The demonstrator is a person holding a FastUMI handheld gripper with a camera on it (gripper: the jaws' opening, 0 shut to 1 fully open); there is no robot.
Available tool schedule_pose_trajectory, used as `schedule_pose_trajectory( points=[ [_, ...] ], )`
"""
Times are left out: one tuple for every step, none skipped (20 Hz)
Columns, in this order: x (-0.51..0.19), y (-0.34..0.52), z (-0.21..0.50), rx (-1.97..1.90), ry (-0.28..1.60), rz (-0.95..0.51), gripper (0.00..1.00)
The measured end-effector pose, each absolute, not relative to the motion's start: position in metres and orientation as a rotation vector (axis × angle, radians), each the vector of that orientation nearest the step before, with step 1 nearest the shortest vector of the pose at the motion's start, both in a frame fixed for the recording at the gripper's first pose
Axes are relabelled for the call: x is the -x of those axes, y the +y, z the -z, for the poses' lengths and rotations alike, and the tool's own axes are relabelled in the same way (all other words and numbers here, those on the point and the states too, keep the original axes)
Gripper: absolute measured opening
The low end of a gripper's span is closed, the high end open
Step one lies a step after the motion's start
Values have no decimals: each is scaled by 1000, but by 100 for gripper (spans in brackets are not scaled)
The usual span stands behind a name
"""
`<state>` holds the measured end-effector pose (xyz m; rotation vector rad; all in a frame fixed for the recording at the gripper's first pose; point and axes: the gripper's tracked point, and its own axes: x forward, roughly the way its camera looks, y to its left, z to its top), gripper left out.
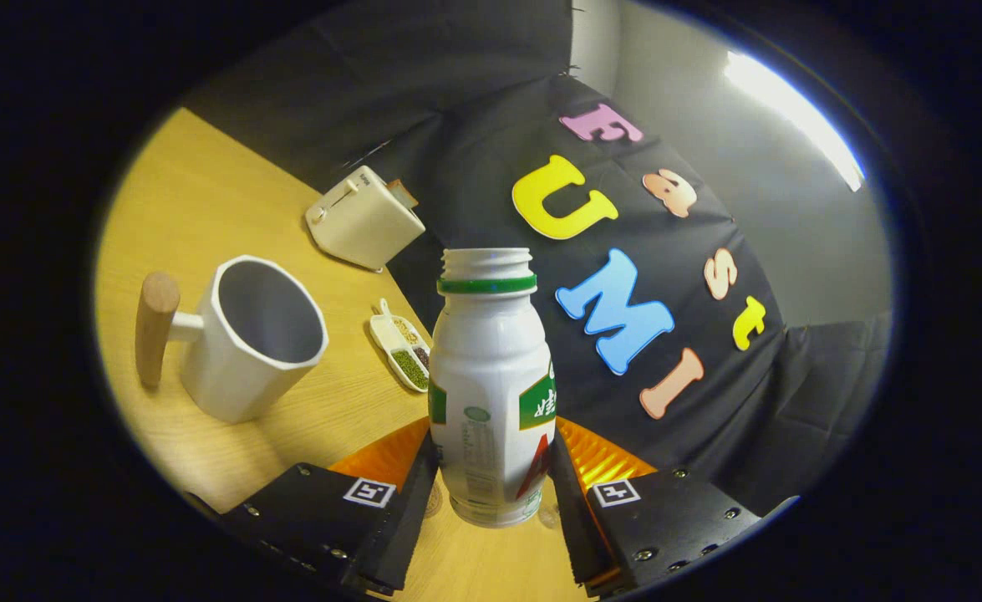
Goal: Take the bottle from table, then pour the juice into the cup, finally place the bottle on the coaster
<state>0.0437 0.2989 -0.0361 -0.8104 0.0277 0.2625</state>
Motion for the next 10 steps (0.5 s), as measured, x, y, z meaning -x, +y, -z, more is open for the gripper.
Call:
schedule_pose_trajectory(
  points=[
    [-46,299,39,742,55,-275,71],
    [-49,297,41,680,80,-283,71],
    [-51,295,43,628,103,-285,71],
    [-54,295,45,586,121,-287,71],
    [-55,294,48,549,141,-290,71],
    [-58,294,51,508,161,-292,71],
    [-60,293,54,469,183,-294,71],
    [-62,293,58,432,203,-298,71],
    [-64,293,59,401,220,-302,71],
    [-68,291,59,372,232,-300,71]
  ],
)
